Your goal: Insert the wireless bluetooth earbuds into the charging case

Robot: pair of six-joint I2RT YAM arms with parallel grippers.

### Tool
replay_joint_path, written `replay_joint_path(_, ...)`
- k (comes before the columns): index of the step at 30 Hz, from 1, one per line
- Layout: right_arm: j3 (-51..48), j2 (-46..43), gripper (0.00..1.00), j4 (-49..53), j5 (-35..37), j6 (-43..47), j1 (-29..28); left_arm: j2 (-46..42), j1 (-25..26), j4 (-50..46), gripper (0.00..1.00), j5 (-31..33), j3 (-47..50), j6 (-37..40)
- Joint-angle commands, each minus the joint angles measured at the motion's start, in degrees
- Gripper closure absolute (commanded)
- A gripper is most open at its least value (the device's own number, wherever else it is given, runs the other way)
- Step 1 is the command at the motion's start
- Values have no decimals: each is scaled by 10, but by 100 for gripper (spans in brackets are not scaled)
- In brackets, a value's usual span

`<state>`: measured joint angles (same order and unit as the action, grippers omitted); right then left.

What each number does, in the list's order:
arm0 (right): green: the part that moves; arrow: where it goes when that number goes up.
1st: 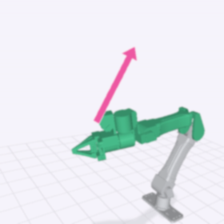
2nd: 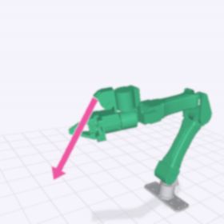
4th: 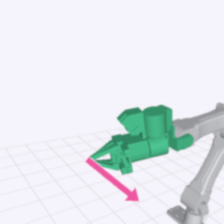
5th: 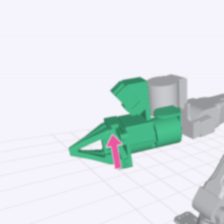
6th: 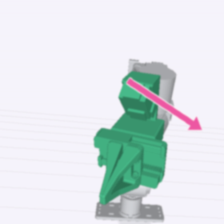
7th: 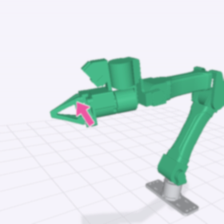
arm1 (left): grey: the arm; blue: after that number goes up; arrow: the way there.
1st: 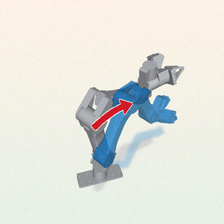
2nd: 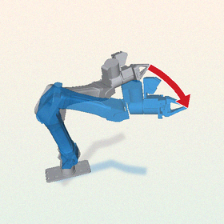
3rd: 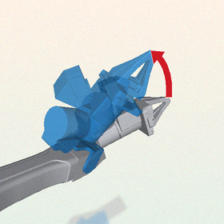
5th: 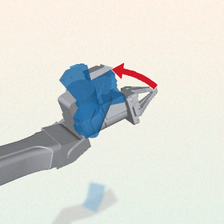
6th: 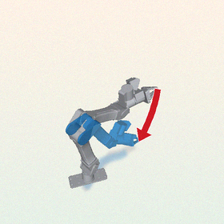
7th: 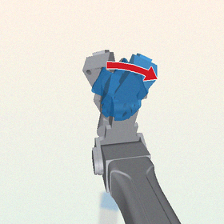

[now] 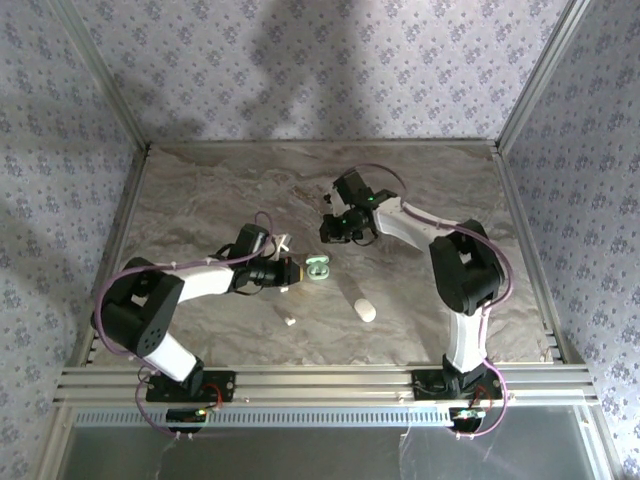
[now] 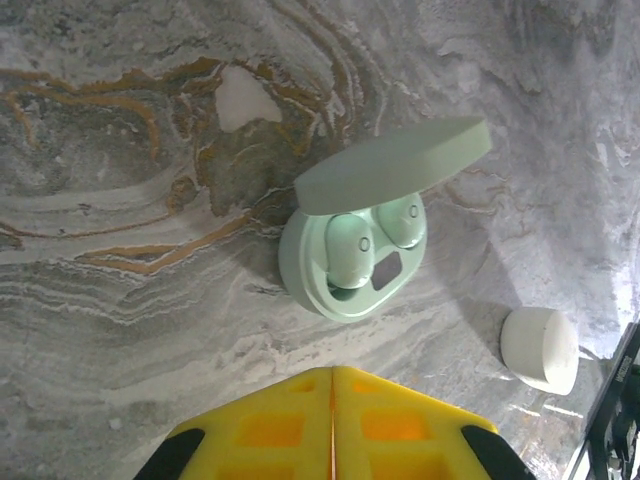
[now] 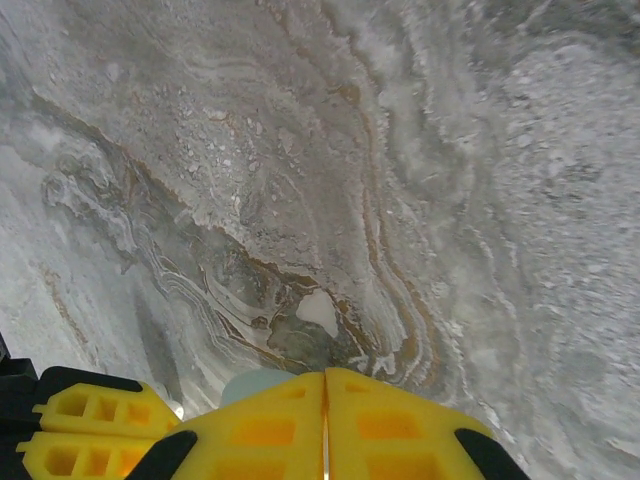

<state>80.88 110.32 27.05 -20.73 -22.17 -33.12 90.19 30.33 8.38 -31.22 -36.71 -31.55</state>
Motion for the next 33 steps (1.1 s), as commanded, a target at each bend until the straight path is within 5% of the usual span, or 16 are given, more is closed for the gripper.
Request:
replay_joint_path(1,34,27,90,51,7,12,-12,12,-4,1,90,-16,-17,3)
replay_joint_path(28,-25,-21,89,50,28,-6,-54,-40,-26,9,90,17,13,1)
replay_joint_path(33,-32,-45,64,61,107,-28,-80,-114,-60,21,75,61,57,-15)
